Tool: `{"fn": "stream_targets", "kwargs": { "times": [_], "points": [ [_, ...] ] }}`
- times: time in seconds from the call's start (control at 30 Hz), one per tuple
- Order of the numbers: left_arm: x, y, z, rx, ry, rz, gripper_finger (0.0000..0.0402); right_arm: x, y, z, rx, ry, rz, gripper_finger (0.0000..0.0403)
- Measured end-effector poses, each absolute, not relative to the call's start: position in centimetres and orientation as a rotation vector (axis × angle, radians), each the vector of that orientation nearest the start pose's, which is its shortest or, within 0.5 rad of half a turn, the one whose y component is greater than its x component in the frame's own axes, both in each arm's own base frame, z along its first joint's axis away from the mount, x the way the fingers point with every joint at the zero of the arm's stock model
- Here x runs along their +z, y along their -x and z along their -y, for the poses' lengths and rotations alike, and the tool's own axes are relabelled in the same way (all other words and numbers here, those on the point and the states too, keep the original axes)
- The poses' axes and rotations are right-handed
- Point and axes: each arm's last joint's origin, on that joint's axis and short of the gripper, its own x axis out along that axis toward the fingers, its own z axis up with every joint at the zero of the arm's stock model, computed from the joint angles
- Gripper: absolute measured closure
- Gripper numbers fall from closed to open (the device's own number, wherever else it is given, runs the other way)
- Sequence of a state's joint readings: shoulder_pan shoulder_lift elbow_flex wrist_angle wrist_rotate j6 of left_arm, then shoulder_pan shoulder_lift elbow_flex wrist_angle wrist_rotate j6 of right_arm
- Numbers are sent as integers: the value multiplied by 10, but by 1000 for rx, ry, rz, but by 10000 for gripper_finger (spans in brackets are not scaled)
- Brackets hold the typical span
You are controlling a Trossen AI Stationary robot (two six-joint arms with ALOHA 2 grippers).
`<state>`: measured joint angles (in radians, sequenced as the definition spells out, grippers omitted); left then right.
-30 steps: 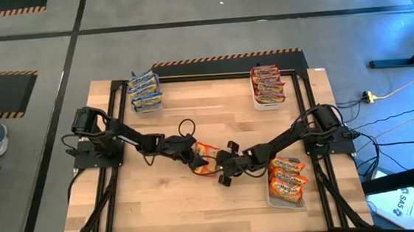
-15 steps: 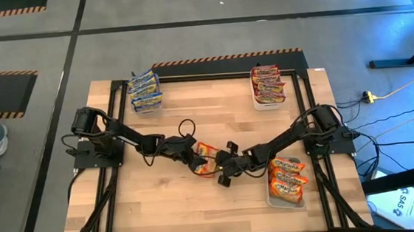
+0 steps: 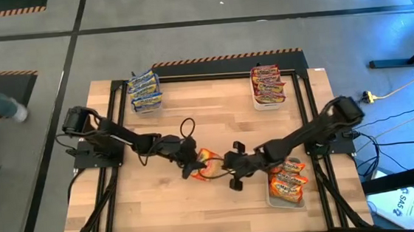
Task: Sort Maruchan noodles
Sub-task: Put the orange noodle pack into the gray bin
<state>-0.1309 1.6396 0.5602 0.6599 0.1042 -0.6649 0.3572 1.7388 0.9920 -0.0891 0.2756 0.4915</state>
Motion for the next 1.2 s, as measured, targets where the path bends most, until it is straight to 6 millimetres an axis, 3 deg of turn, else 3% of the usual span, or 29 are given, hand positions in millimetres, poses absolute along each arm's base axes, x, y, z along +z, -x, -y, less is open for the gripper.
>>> {"fn": "stream_targets", "kwargs": {
  "times": [0.27, 0.4, 0.63, 0.73, 0.87, 1.0, 1.2],
  "points": [
    [159, -285, 57, -180, 401, -420, 290, 219, -317, -123, -28, -234, -616, 386],
    [157, -284, 67, -151, 311, -506, 291, 228, -321, -124, -9, -266, -532, 386],
    [175, -294, 86, -107, 150, -660, 291, 234, -328, -111, -72, -239, -453, 372],
    [186, -298, 92, -109, 94, -692, 289, 234, -328, -112, -68, -239, -453, 325],
    [199, -303, 95, -117, 56, -718, 287, 230, -328, -114, -65, -232, -469, 228],
    [201, -304, 95, -117, 33, -730, 287, 209, -333, -116, -47, -189, -557, 139],
    [201, -304, 94, -107, 30, -734, 286, 185, -346, -124, 46, -199, -575, 72]
  ]
}}
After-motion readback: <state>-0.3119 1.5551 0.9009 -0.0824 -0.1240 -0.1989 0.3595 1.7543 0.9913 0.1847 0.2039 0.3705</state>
